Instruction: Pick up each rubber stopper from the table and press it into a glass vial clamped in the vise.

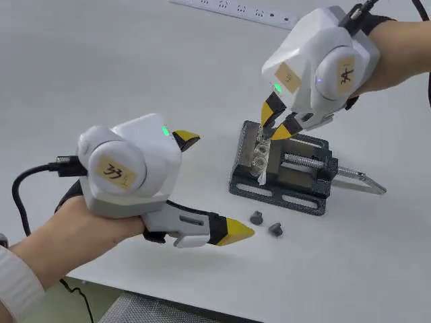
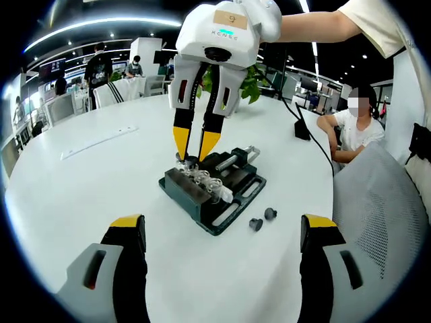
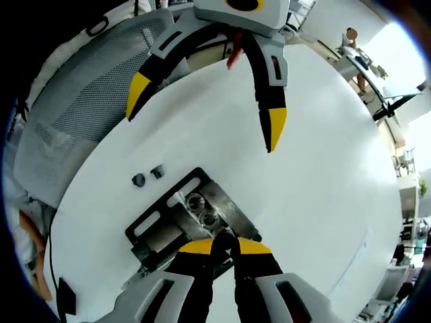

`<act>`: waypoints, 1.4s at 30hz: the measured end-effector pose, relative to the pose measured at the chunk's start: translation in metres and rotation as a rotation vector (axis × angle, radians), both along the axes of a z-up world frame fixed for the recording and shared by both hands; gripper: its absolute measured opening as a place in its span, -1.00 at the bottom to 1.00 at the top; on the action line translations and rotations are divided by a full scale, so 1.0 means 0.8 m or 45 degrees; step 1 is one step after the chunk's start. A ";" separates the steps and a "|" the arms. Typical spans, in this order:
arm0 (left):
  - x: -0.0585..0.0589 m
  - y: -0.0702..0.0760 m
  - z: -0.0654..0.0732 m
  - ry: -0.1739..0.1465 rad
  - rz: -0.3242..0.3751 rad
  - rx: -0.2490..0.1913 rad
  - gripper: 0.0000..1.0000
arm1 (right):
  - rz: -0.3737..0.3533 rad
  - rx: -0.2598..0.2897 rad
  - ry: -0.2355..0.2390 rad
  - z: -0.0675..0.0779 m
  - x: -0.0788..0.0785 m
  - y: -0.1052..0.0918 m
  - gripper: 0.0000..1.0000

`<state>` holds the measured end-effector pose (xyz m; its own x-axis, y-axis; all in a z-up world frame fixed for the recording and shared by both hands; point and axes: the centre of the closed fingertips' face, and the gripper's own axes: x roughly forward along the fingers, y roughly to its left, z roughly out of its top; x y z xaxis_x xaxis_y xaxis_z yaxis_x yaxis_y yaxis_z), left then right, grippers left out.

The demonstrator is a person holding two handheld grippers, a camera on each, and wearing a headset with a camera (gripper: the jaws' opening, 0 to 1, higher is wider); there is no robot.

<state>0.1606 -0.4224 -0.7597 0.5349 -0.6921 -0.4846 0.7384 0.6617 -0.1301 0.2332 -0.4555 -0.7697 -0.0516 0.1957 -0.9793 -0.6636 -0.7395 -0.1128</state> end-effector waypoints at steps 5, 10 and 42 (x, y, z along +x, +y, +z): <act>0.001 0.001 0.000 -0.002 0.007 -0.001 0.90 | -0.121 0.003 0.039 0.000 0.000 0.001 -0.90; 0.000 0.001 0.000 -0.001 0.009 -0.005 0.89 | -0.199 -0.012 0.070 -0.003 0.005 0.003 -0.91; -0.001 0.001 0.000 0.001 0.024 -0.015 0.87 | -0.240 -0.019 0.076 -0.004 0.005 0.003 -0.85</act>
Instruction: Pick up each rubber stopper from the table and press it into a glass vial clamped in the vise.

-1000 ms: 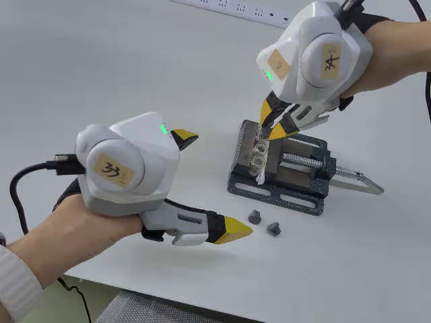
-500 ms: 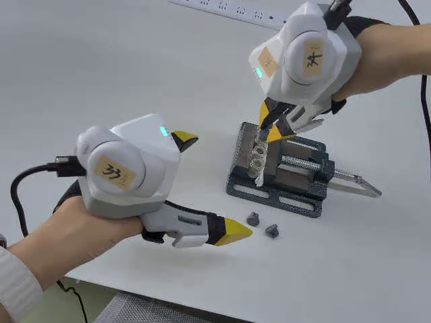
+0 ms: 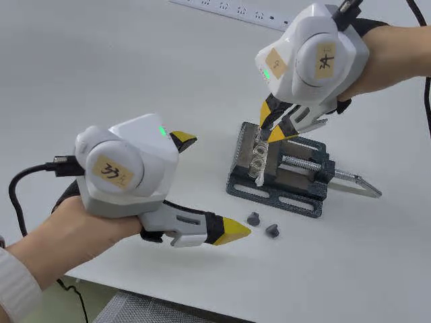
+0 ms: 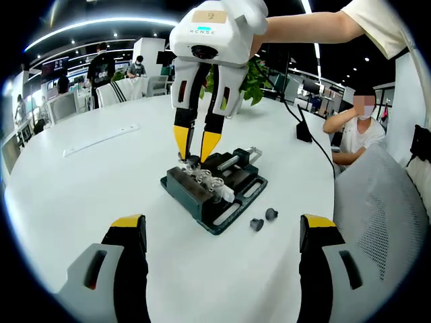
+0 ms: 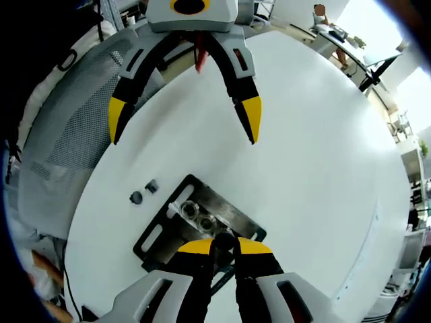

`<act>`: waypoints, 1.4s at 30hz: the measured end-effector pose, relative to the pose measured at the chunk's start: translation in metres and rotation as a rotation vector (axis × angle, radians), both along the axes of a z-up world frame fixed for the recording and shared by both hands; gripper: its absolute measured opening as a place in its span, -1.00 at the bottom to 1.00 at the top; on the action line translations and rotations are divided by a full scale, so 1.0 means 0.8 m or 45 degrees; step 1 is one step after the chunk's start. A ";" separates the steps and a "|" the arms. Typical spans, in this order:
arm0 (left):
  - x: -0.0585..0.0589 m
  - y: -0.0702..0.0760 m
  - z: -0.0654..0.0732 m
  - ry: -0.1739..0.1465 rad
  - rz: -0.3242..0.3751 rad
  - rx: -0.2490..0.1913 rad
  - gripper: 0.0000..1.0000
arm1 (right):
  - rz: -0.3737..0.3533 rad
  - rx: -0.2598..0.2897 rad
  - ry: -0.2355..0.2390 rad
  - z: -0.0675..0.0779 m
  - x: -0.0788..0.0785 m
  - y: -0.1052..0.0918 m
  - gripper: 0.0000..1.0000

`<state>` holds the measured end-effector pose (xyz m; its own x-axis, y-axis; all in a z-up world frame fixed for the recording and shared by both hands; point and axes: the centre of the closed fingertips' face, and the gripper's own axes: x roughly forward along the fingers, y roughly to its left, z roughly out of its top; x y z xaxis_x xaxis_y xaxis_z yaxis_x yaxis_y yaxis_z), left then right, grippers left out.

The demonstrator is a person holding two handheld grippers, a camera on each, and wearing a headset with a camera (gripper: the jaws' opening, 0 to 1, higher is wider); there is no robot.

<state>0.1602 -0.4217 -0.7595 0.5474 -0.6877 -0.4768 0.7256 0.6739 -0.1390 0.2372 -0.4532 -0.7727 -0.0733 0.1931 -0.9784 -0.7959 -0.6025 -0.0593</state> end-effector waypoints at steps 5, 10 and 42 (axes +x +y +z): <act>0.001 0.001 0.000 -0.002 0.000 -0.001 0.87 | -0.017 0.004 0.004 0.000 0.000 0.001 -0.84; 0.002 0.002 0.000 -0.002 0.002 0.003 0.87 | -0.019 0.005 0.010 0.001 -0.002 0.000 -0.76; 0.009 0.011 -0.005 -0.006 0.016 -0.002 0.87 | -0.190 0.041 0.138 0.012 -0.002 0.001 -1.00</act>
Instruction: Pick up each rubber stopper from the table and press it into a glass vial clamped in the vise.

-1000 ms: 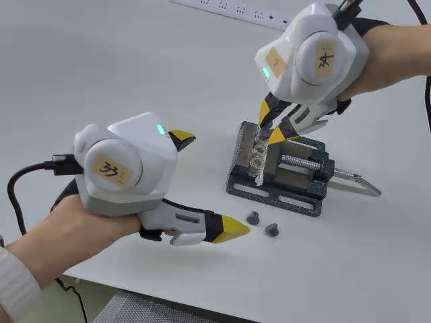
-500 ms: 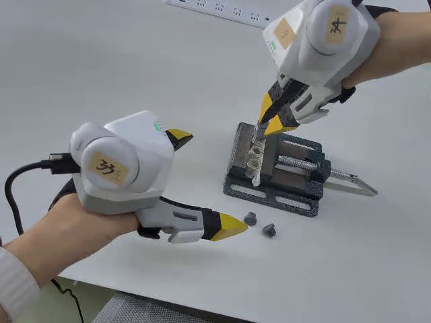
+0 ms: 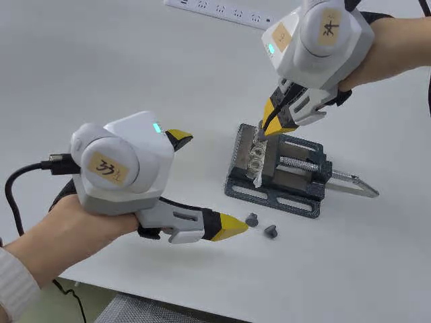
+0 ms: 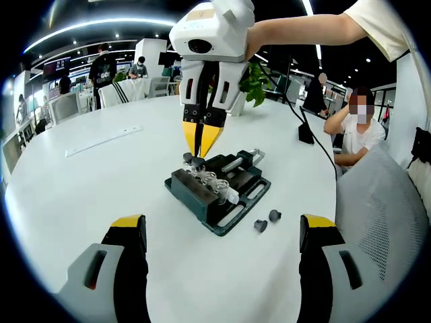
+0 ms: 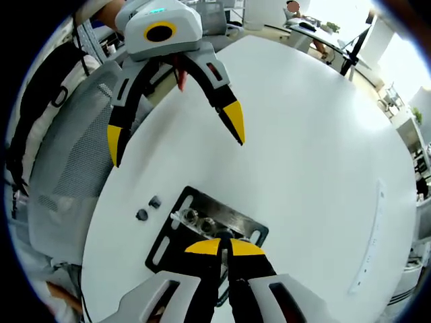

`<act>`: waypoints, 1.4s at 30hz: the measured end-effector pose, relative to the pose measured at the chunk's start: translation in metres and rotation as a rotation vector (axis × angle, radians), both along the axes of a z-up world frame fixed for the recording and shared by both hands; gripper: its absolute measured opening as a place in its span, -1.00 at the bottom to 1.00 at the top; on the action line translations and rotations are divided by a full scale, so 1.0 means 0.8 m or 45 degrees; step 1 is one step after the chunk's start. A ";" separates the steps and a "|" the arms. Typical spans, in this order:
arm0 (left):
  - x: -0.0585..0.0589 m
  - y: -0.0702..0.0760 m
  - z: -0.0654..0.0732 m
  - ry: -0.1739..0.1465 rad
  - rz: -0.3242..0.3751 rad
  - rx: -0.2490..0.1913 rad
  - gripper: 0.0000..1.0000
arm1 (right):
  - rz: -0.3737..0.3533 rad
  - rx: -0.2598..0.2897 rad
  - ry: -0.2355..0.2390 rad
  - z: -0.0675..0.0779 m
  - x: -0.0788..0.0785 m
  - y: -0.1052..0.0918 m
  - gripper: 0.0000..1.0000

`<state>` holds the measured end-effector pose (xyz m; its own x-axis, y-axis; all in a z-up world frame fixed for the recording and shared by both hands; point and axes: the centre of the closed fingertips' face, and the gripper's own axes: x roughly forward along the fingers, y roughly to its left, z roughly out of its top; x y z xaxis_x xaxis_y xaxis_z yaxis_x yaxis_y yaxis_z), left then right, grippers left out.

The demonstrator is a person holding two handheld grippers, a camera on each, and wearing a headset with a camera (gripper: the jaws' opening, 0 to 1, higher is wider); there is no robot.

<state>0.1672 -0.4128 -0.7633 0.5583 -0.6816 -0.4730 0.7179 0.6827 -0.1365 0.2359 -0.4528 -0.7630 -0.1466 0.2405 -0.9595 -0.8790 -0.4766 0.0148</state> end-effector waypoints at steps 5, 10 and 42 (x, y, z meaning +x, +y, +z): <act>-0.001 0.001 -0.001 0.003 0.001 0.000 0.87 | 0.006 -0.008 -0.005 -0.003 0.002 0.000 -1.00; 0.000 0.002 -0.003 0.005 0.002 0.000 0.87 | 0.007 -0.013 0.004 -0.005 0.003 0.000 -1.00; 0.000 -0.004 0.004 0.000 0.014 -0.014 0.86 | 0.029 -0.130 -0.035 -0.011 0.001 0.002 -1.00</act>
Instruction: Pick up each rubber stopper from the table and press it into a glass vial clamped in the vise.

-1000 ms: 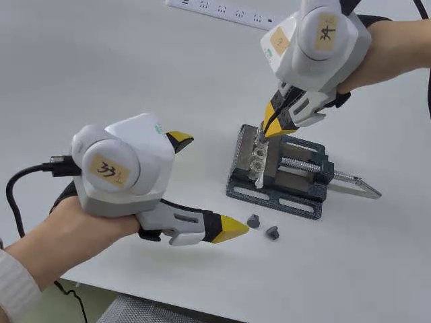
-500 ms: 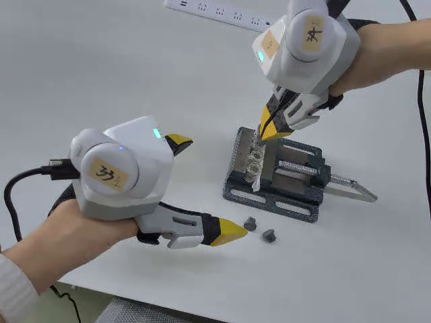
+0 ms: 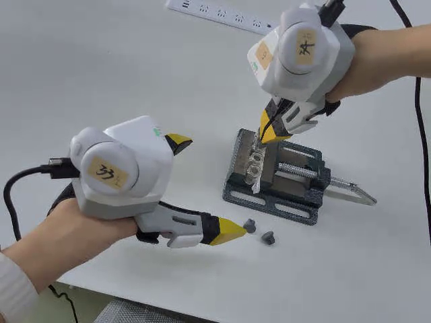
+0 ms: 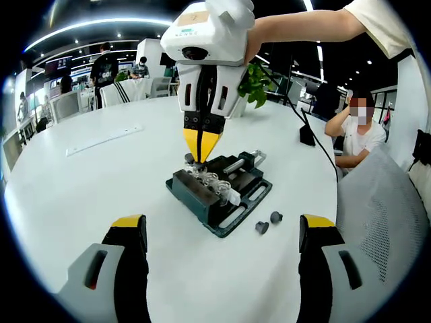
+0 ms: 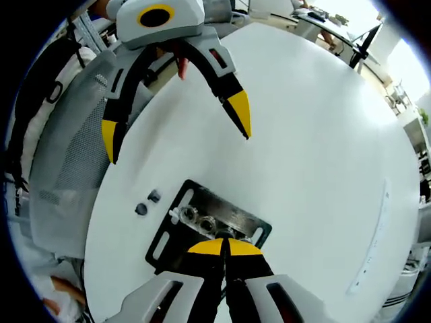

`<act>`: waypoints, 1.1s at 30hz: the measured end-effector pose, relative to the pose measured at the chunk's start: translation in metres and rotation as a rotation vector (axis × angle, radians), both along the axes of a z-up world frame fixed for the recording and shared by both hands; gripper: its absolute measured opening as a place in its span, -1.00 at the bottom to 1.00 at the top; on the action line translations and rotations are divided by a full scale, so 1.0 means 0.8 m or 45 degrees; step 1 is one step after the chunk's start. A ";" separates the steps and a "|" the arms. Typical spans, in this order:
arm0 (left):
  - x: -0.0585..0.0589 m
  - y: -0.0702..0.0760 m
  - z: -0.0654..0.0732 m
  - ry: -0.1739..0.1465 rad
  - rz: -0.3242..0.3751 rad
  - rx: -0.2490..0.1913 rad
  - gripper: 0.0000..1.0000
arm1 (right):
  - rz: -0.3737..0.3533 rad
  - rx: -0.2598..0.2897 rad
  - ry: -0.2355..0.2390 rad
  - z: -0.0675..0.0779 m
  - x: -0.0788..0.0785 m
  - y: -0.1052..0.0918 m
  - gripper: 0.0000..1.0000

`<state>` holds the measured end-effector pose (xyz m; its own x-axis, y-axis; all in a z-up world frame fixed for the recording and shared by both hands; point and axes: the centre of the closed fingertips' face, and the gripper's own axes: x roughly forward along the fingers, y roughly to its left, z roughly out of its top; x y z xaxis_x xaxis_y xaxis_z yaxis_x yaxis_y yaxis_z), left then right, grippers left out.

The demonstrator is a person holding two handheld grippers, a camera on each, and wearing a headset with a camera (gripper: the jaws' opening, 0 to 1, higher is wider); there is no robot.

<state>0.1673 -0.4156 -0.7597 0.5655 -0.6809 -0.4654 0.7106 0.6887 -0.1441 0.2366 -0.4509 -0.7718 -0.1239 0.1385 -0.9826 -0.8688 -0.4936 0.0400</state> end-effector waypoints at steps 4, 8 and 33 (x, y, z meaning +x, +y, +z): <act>0.000 0.002 -0.002 -0.001 0.006 0.000 0.86 | -0.043 -0.046 0.018 0.000 0.002 0.001 -1.00; 0.001 0.004 -0.003 -0.001 0.010 -0.003 0.85 | -0.047 -0.054 0.014 -0.001 0.002 0.000 -1.00; 0.005 0.005 -0.005 -0.008 0.020 -0.009 0.84 | -0.156 -0.214 -0.054 -0.002 -0.003 0.000 -1.00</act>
<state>0.1711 -0.4118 -0.7633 0.5792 -0.6749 -0.4571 0.7004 0.6990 -0.1445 0.2343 -0.4508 -0.7738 -0.0744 -0.0161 -0.9971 -0.9246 -0.3735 0.0750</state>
